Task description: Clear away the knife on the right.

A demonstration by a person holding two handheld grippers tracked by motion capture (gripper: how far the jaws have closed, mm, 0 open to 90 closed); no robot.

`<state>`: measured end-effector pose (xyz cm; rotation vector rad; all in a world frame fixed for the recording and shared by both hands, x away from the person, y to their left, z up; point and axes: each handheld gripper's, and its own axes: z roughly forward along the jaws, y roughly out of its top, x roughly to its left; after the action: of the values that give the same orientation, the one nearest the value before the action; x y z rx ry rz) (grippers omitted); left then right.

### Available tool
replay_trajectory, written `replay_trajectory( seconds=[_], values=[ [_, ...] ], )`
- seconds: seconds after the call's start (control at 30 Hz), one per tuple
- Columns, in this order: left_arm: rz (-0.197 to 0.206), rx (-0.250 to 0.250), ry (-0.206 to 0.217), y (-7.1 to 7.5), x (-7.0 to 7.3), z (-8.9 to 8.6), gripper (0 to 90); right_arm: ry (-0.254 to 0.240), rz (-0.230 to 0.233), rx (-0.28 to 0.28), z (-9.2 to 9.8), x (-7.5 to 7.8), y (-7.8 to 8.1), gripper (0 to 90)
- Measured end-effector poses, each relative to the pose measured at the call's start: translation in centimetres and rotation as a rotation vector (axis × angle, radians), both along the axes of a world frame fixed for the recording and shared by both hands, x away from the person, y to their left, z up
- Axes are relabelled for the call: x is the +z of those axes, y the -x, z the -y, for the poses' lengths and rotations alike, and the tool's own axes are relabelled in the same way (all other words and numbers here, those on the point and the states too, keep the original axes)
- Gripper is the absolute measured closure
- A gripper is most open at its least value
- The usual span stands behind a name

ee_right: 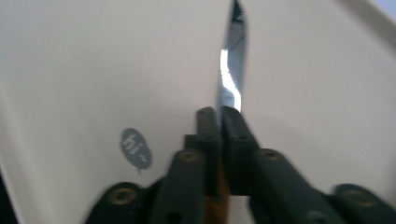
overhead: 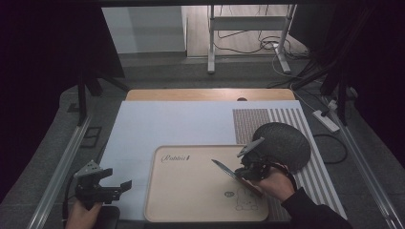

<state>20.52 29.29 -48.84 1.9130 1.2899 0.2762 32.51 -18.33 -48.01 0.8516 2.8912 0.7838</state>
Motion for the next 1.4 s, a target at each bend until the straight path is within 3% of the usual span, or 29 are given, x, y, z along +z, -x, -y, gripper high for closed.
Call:
replay_trajectory(
  seconds=[0.13,0.27,0.33,0.47,0.83,1.4],
  values=[
    [0.0,0.0,-0.002,0.0,0.0,0.0,2.8,0.044,-0.009,0.088,-1.8,-0.5,0.3,89.2],
    [0.001,0.0,-0.001,0.0,0.0,0.0,2.8,0.08,-0.019,0.114,-2.7,-1.6,0.1,89.3],
    [0.001,0.0,-0.001,0.0,0.0,0.0,2.8,0.094,-0.027,0.106,-2.6,-2.0,-0.1,89.3],
    [0.003,0.0,-0.002,0.0,0.0,0.0,2.8,0.078,-0.035,0.073,-1.8,-2.0,-0.4,89.3],
    [0.003,0.003,-0.005,0.0,0.0,0.1,3.0,0.074,-0.048,-0.031,1.5,-1.8,-1.3,89.3],
    [0.002,0.005,-0.005,0.0,0.0,0.1,3.0,0.054,-0.087,-0.102,4.4,-1.7,-1.2,89.3]
  ],
)
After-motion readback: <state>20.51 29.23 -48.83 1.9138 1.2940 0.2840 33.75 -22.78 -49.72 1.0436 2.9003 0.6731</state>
